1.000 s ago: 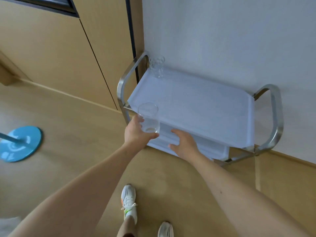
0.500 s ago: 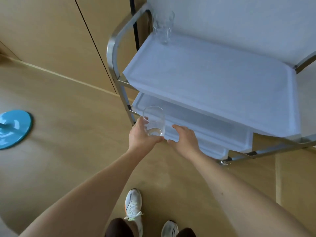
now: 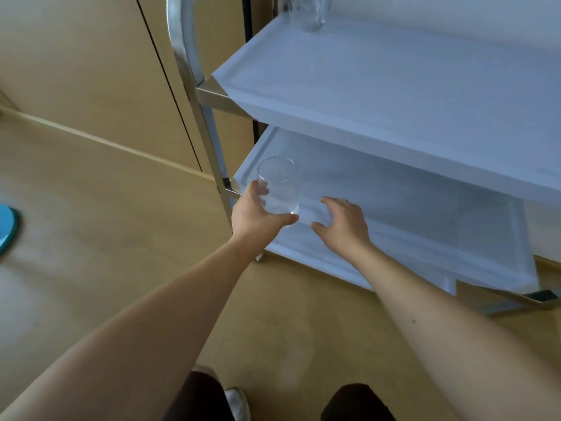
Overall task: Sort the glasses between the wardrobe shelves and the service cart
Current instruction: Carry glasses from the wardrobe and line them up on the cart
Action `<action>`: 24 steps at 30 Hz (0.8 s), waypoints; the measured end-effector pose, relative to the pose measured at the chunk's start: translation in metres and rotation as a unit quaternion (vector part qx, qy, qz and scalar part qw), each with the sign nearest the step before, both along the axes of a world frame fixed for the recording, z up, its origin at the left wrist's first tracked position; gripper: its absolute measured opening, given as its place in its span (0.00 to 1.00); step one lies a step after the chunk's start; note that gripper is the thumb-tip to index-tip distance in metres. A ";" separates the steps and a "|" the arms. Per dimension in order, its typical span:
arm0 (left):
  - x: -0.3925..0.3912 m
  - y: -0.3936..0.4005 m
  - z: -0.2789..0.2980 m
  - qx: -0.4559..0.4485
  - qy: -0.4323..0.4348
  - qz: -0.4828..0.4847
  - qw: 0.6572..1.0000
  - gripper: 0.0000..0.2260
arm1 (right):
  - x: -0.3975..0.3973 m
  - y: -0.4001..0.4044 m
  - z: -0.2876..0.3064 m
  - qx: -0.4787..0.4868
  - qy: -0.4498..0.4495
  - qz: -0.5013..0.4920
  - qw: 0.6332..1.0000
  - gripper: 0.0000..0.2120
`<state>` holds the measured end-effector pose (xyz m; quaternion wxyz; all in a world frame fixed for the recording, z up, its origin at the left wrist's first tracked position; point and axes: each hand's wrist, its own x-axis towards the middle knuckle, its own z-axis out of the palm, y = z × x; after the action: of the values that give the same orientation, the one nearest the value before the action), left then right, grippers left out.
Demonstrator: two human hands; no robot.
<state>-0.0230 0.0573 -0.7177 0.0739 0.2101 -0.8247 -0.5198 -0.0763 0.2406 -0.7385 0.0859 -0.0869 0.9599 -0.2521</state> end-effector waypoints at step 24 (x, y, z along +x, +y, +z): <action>-0.159 -0.026 -0.065 -0.069 0.153 0.019 0.986 0.32 | -0.134 -0.043 -0.060 0.100 0.103 0.007 0.990 0.23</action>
<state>-0.1815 0.0311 -0.7824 0.2231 0.1381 -0.8334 -0.4864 -0.2099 0.1972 -0.7989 -0.0032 -0.1099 0.9835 -0.1439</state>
